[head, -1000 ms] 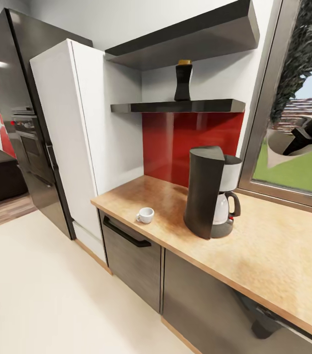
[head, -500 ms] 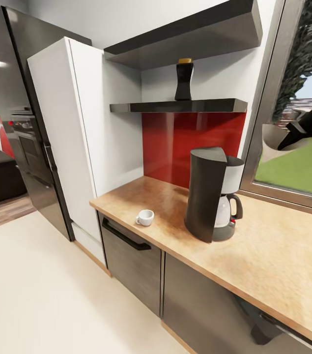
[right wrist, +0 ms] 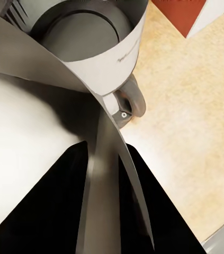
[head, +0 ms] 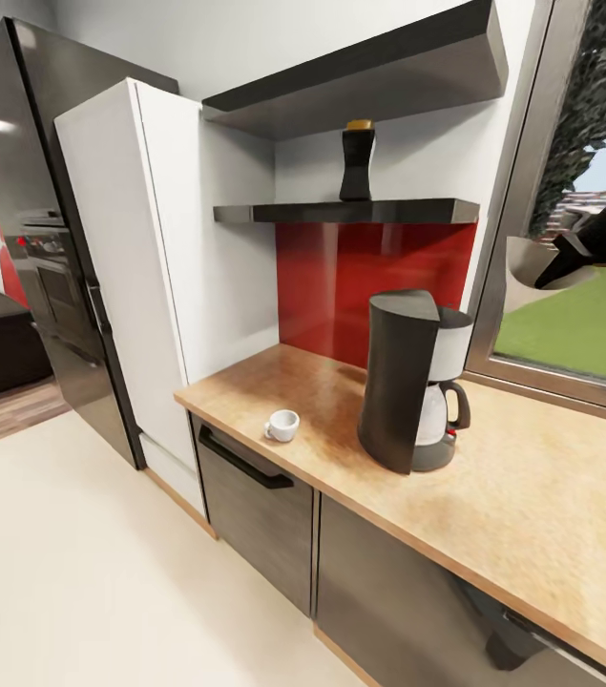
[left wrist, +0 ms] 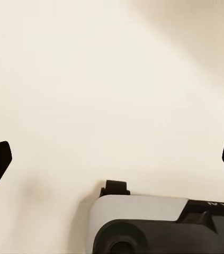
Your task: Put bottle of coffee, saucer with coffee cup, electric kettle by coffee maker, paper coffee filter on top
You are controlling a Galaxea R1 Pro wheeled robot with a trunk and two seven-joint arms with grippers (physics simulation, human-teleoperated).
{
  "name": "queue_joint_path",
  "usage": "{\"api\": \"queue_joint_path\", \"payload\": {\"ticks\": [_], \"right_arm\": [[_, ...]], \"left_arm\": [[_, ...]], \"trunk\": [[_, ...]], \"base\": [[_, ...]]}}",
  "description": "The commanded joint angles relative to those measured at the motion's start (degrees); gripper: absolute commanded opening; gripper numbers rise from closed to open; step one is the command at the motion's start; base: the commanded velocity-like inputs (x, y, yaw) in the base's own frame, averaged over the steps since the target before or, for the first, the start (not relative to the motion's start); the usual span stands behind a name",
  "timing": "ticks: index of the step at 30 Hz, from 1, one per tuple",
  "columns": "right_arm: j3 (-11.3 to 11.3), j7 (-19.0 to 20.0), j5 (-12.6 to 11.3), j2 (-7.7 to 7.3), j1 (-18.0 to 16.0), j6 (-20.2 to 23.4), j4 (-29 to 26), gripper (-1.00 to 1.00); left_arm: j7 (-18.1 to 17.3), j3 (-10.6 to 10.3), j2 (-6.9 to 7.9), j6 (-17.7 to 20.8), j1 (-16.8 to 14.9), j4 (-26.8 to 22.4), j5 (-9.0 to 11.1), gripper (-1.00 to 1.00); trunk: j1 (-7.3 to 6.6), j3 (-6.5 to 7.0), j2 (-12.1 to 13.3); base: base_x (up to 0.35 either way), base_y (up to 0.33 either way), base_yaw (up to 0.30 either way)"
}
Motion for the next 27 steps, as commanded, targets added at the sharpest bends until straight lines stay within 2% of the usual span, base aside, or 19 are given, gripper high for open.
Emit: {"api": "queue_joint_path", "payload": {"ticks": [1, 4, 8, 10, 13, 14, 18, 27], "right_arm": [[-0.16, 0.52, 0.59, -0.05, -0.02, 0.78, -0.16, -1.0], [-0.19, 0.45, 0.56, -0.05, -0.02, 0.68, -0.16, -1.0], [-0.24, 0.27, 0.46, -0.15, -0.02, 0.59, -0.16, -1.0], [-0.26, 0.19, -0.33, -0.19, -0.02, 0.49, -0.16, -1.0], [-0.23, 0.1, -4.1, -0.29, -0.02, -1.95, -0.16, -1.0], [-0.18, 0.09, -6.06, -0.31, -0.02, -3.15, -0.14, -1.0], [-0.06, 0.06, -9.33, -0.38, -0.01, -4.91, -0.09, -1.0], [0.08, 0.06, -10.19, -0.4, 0.06, -5.4, -0.07, -1.0]], "left_arm": [[-0.02, 0.1, -0.02, -0.07, 0.02, -0.08, 0.03, 1.0], [-0.02, 0.1, -0.02, -0.07, 0.02, -0.08, 0.03, 1.0], [-0.02, 0.1, -0.02, -0.1, 0.02, -0.08, 0.03, 1.0], [-0.03, 0.13, -0.02, -0.13, 0.02, -0.08, 0.05, 1.0], [-0.04, 0.17, -0.02, -0.15, 0.02, -0.08, 0.04, 1.0], [-0.03, 0.17, 0.0, -0.15, 0.02, -0.08, 0.03, 1.0], [-0.03, 0.18, -0.01, -0.16, 0.02, -0.08, 0.0, 1.0], [-0.02, 0.22, -0.02, -0.16, 0.02, -0.08, 0.01, 1.0]], "trunk": [[-0.22, 0.12, 0.38], [-0.88, 0.66, 1.58], [-0.88, 0.66, 1.58], [-0.88, 0.66, 1.58], [-0.88, 0.66, 1.58], [-0.88, 0.66, 1.58], [-0.88, 0.66, 1.58], [-0.88, 0.66, 1.58]], "base": [[0.0, 0.0, 0.0], [0.0, 0.0, 0.0], [0.0, 0.0, 0.0], [0.0, 0.0, 0.0], [0.0, 0.0, 0.0], [0.0, 0.0, 0.0], [0.052, 0.0, 0.0], [0.07, 0.0, 0.0]]}}
